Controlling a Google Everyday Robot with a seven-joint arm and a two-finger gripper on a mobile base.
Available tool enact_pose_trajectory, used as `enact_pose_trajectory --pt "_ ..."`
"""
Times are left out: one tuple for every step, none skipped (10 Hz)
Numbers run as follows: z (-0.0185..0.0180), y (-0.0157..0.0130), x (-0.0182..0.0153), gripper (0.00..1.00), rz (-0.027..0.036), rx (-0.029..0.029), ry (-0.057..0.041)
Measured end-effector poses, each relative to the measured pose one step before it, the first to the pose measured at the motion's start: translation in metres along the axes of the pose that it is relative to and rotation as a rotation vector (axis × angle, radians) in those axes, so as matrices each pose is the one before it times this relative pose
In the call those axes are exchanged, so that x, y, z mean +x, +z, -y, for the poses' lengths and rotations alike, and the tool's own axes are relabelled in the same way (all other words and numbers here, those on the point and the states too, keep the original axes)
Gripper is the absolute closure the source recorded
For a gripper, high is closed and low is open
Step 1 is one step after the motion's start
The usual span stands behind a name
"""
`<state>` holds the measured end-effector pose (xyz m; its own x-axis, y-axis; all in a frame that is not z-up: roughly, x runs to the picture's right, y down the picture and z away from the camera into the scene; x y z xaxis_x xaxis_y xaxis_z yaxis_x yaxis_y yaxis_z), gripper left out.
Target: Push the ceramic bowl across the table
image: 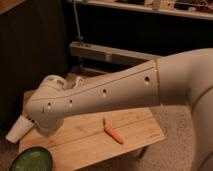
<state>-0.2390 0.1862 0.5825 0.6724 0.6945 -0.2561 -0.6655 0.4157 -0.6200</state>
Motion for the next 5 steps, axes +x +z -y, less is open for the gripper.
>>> enact_pose_trajectory --pt "-0.00283 0.01826 0.00545 0.88 -0.01565 -0.017 -0.00712" --pt "-0.00271 0.02369 0.00583 0.88 -0.02331 -0.02313 -0.00567" --pt "-0.0033 0.03002 0.00564 0.88 -0.03106 -0.03574 -0.00678" --pt "-0.0008 0.01848 0.00236 0.88 -0.02065 -0.02555 -0.00071" --pt "-0.00694 0.02183 0.00226 0.88 -0.02786 -0.03389 -0.01145"
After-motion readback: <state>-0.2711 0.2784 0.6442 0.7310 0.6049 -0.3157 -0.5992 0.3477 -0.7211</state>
